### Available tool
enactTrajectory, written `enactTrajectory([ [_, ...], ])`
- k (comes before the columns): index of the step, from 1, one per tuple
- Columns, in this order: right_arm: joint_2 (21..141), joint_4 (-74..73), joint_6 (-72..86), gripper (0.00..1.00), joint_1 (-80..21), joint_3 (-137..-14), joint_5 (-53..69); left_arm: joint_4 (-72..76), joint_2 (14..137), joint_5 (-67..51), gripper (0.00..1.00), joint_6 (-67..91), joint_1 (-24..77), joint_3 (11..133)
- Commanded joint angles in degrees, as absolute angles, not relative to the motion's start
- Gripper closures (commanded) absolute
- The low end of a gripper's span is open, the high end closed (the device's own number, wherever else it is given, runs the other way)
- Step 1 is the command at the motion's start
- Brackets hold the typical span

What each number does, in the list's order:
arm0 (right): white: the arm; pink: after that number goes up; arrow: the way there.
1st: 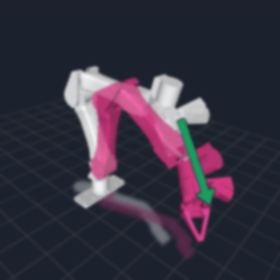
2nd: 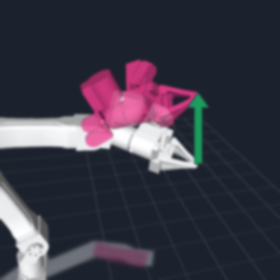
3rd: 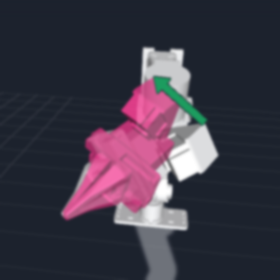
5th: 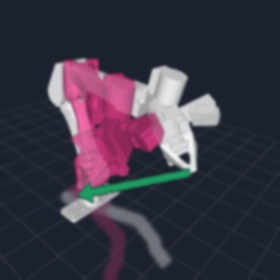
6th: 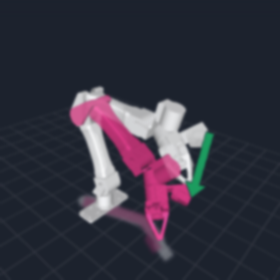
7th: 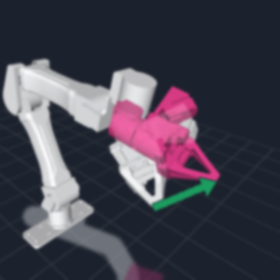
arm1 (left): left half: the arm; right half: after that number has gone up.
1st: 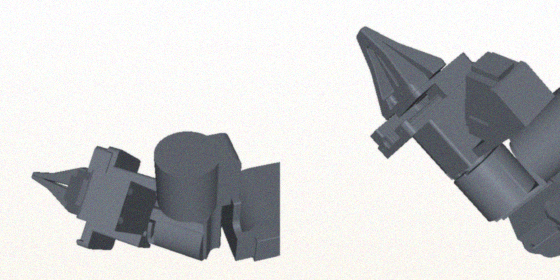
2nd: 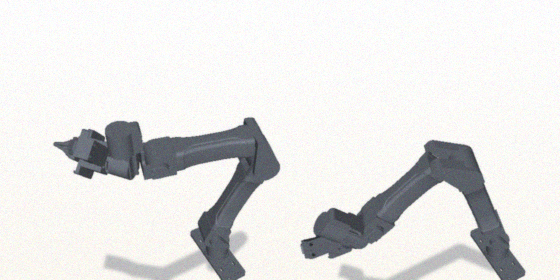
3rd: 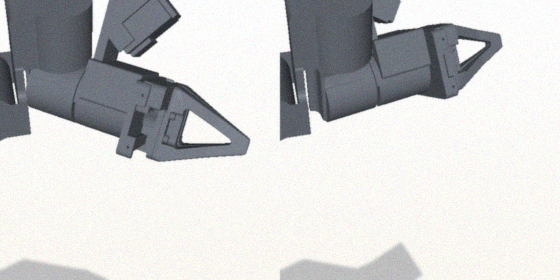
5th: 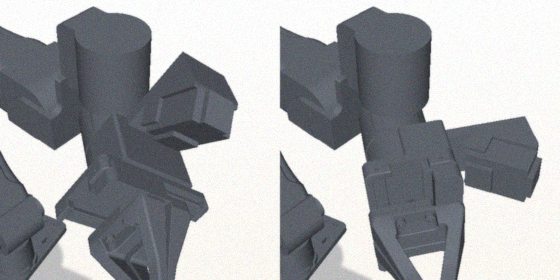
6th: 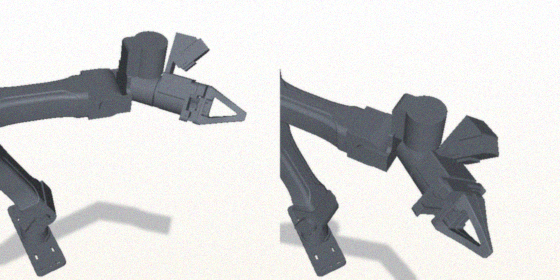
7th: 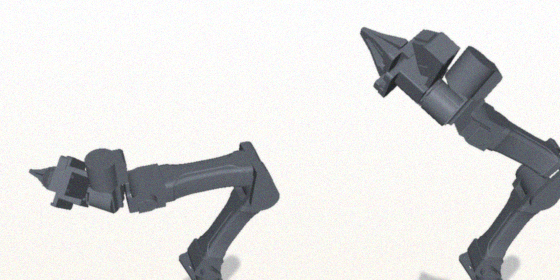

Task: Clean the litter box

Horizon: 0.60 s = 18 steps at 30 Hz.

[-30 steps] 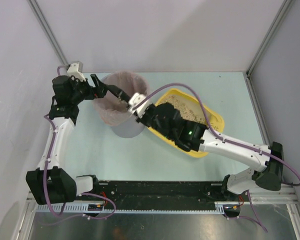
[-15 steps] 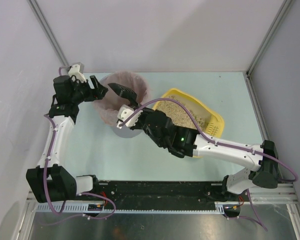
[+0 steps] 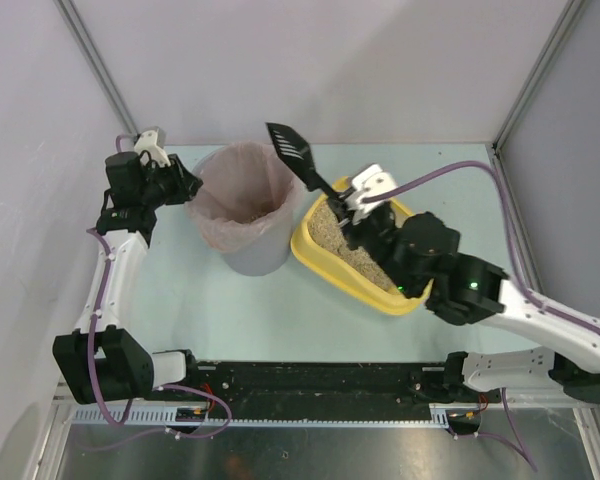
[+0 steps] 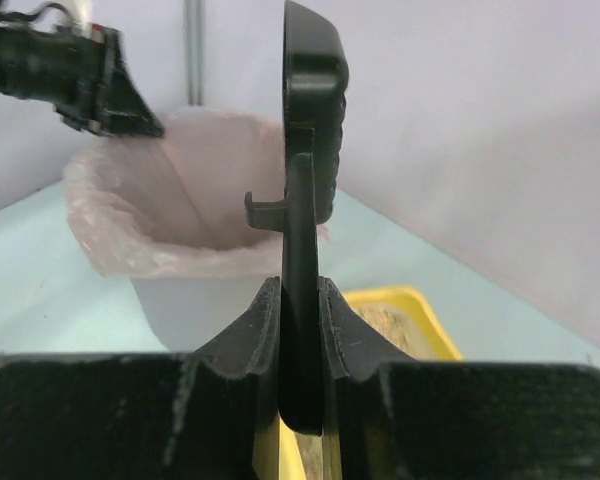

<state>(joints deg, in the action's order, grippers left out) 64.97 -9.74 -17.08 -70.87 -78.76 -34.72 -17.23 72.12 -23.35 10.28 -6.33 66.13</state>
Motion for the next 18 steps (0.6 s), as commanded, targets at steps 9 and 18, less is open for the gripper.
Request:
enactTrajectory([
  [9, 68.7, -71.3, 18.1, 1.0, -56.7, -93.2, -37.8, -16.3, 71.7, -25.0, 0.85, 9.8, -6.2, 68.8],
  [18, 78.2, -81.6, 13.1, 1.0, -55.4, -94.2, -38.1, -16.3, 71.8, -25.8, 1.0, 10.0, -6.2, 68.9],
])
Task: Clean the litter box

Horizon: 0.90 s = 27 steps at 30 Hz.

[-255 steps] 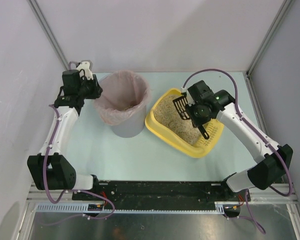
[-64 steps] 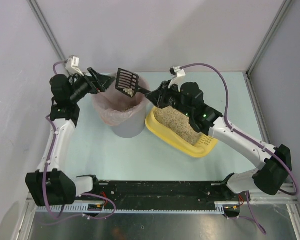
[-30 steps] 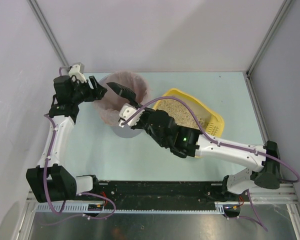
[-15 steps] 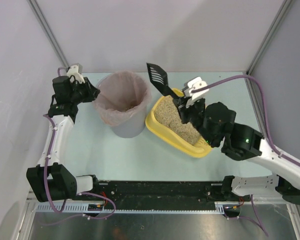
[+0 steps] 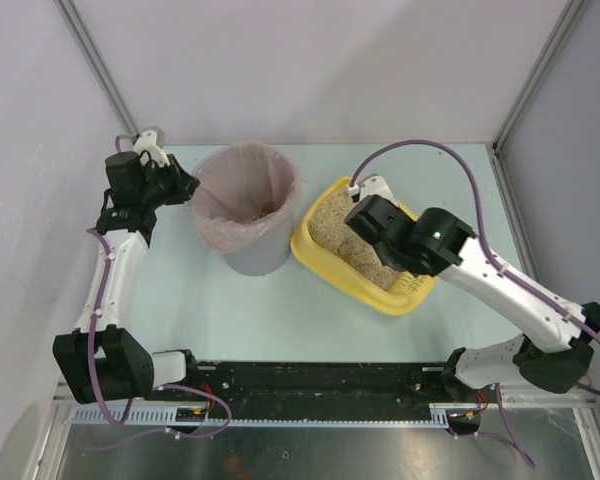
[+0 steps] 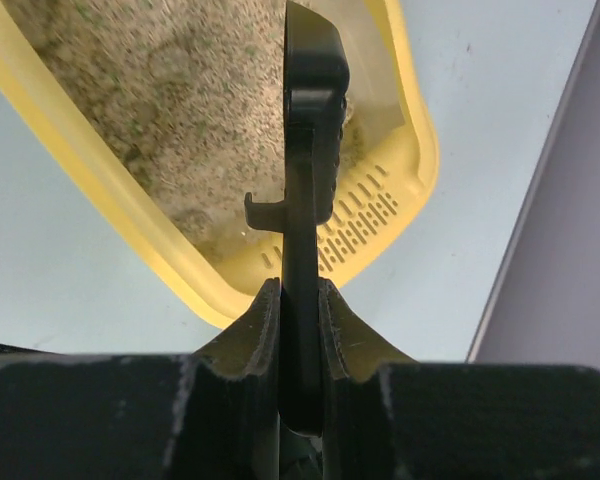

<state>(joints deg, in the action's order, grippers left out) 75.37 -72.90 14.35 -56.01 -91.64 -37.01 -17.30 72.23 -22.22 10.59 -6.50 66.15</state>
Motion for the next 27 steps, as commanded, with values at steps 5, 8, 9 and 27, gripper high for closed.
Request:
enactTrajectory([
  [5, 84.7, -81.4, 10.9, 1.0, -55.1, -95.2, -38.7, -16.2, 71.9, -26.2, 1.0, 10.2, -6.2, 68.8],
  [8, 87.4, -81.1, 10.1, 1.0, -54.1, -95.2, -39.9, -16.3, 72.0, -26.6, 1.0, 10.4, -6.2, 68.9],
  [9, 88.9, -80.9, 9.8, 1.0, -53.5, -95.0, -40.3, -16.3, 72.2, -26.8, 1.0, 10.5, -6.2, 68.9],
  [27, 96.8, -72.3, -2.5, 1.0, -43.6, -92.2, -42.1, -16.3, 72.3, -27.2, 1.0, 10.7, -6.2, 68.9],
])
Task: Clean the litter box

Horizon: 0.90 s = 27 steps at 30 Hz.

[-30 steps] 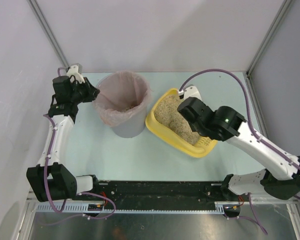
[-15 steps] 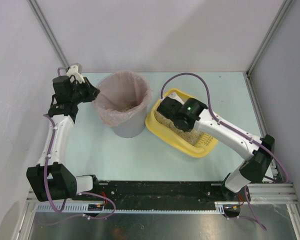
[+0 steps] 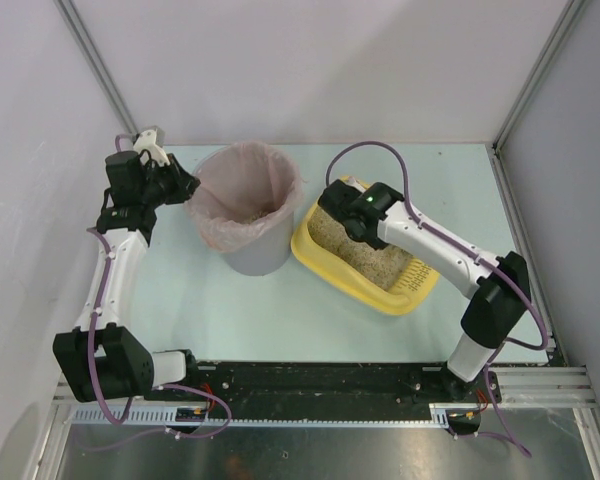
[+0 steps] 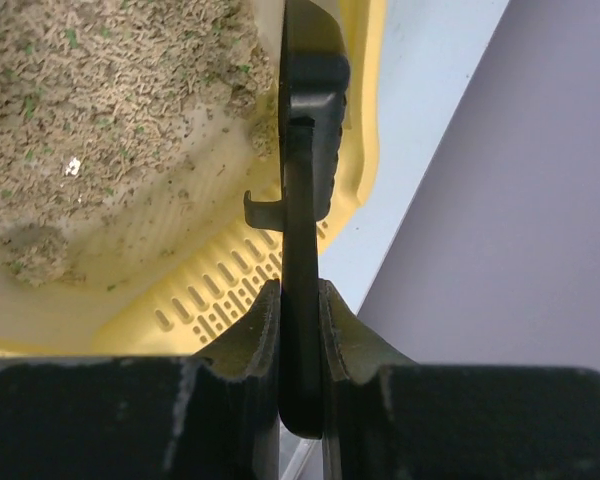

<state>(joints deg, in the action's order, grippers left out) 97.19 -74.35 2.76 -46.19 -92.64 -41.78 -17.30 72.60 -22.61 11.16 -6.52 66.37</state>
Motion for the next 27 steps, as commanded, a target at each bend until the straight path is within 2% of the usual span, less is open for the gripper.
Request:
enactTrajectory([
  [1, 96.8, -71.6, -3.2, 1.0, -42.8, -92.2, -41.5, -16.3, 72.2, -27.2, 1.0, 10.7, -6.1, 68.9],
  [12, 100.0, -67.4, -8.3, 1.0, -40.0, -92.0, -37.4, -16.3, 72.5, -27.0, 1.0, 10.6, -6.2, 68.9],
  [27, 96.2, -60.0, -6.0, 1.0, -26.2, -91.0, -8.5, -16.3, 72.4, -26.8, 1.0, 10.6, -6.1, 68.8],
])
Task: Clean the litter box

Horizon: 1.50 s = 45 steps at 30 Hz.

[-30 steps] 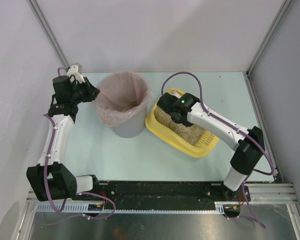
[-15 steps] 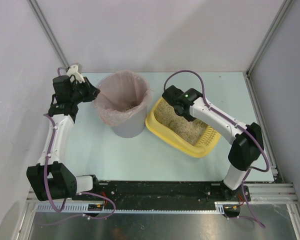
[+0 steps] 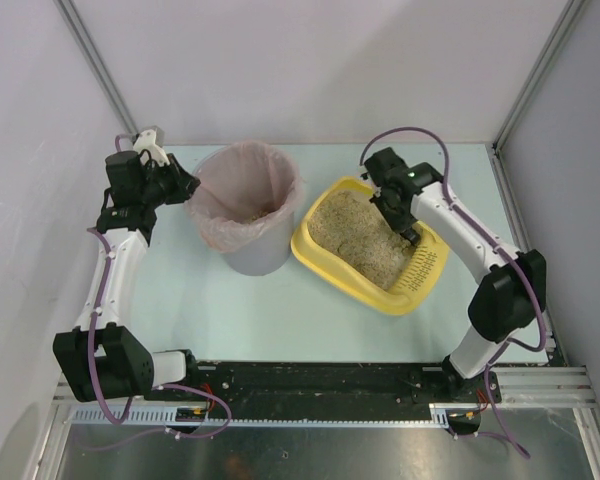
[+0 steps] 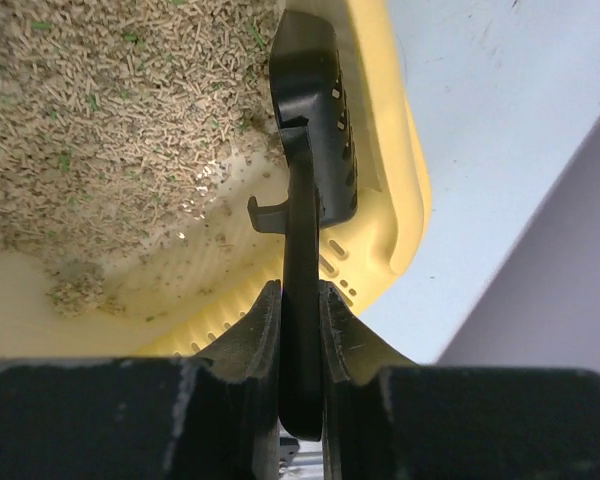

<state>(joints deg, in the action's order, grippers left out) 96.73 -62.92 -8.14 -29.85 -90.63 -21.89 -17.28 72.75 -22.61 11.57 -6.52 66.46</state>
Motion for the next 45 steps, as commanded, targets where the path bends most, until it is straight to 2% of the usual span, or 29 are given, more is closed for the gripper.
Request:
enactTrajectory([
  [1, 96.4, -60.6, -5.2, 1.0, -25.7, -91.6, -6.1, -16.3, 72.3, -26.8, 1.0, 10.6, -6.0, 68.8],
  [7, 96.3, -62.0, -3.2, 1.0, -22.5, -93.4, 0.9, -16.3, 72.3, -26.8, 1.0, 10.6, -6.0, 68.8],
  [14, 97.1, -64.7, -2.1, 1.0, -21.4, -95.8, 2.7, -16.3, 72.2, -26.9, 1.0, 10.7, -5.9, 68.8],
  [21, 96.9, -65.8, -0.4, 1.0, -19.4, -92.9, 4.5, -16.3, 72.0, -26.8, 1.0, 10.6, -5.9, 68.8],
  [25, 94.2, -62.7, 1.9, 1.0, -15.7, -87.6, 10.7, -16.3, 71.9, -26.7, 0.99, 10.6, -5.9, 68.9],
  [28, 93.0, -61.9, 2.0, 1.0, -13.6, -86.2, 14.2, -16.3, 72.0, -26.9, 0.87, 10.8, -6.0, 68.9],
  [29, 92.8, -61.9, 2.0, 1.0, -13.3, -86.0, 14.9, -16.3, 71.9, -26.9, 0.8, 10.8, -5.9, 68.9],
  [33, 92.0, -62.0, 2.3, 1.0, -12.6, -86.0, 16.8, -16.3, 71.9, -27.0, 0.7, 10.8, -5.9, 68.8],
  [34, 92.0, -62.1, 2.2, 1.0, -12.5, -86.1, 17.2, -16.3, 71.8, -26.9, 0.65, 10.8, -5.9, 68.8],
  [37, 92.4, -63.1, 1.8, 1.0, -12.1, -86.0, 17.2, -16.3, 71.9, -26.8, 0.58, 10.8, -6.0, 68.8],
  [45, 91.1, -60.7, 2.8, 1.0, -10.2, -80.3, 22.1, -16.3, 71.9, -27.3, 0.5, 10.7, -5.9, 68.8],
])
